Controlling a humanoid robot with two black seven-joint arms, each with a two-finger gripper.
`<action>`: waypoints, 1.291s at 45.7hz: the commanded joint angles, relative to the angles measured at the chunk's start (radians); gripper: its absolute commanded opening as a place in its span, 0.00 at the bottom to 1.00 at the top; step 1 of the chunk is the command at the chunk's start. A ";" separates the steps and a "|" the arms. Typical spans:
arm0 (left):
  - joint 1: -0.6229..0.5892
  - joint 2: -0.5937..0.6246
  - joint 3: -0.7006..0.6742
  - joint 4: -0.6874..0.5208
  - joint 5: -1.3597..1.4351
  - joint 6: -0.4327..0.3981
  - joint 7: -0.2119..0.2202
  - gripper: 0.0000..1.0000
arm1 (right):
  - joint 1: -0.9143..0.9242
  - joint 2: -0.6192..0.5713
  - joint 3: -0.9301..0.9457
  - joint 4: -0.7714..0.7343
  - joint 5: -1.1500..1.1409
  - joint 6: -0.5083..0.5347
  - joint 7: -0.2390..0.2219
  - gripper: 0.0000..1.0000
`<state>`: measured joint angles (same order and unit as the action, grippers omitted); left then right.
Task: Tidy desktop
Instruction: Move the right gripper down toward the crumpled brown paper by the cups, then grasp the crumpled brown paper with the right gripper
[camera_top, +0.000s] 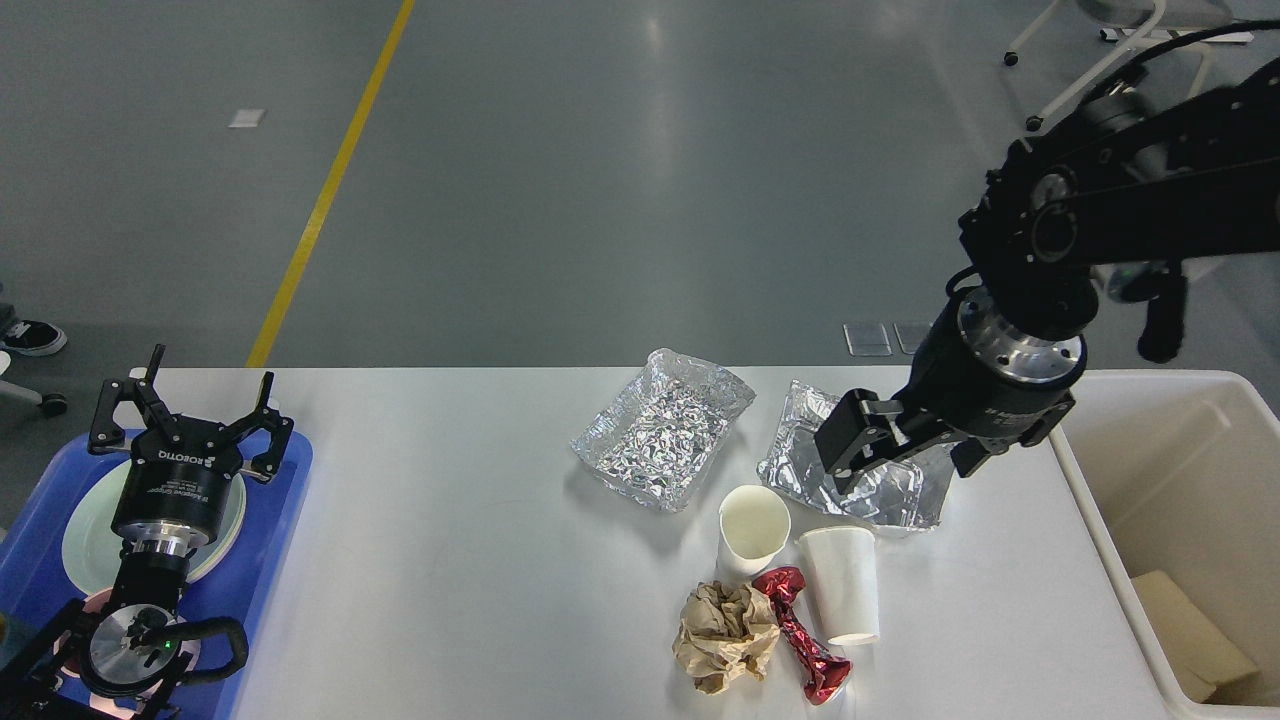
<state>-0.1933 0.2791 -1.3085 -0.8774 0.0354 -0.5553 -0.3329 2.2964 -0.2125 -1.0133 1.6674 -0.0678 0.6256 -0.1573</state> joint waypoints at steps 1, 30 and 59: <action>0.000 0.000 0.000 0.000 0.000 0.000 0.000 0.96 | -0.090 0.080 0.061 -0.015 0.002 -0.104 -0.004 1.00; 0.000 0.000 0.000 0.000 0.000 0.000 0.000 0.96 | -0.615 0.211 0.208 -0.162 0.098 -0.535 -0.174 1.00; 0.000 0.000 0.000 0.000 0.000 0.000 0.000 0.96 | -0.914 0.321 0.248 -0.449 0.273 -0.684 -0.174 0.99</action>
<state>-0.1933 0.2791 -1.3085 -0.8774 0.0353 -0.5553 -0.3328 1.4014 0.0954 -0.7653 1.2431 0.2040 -0.0459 -0.3315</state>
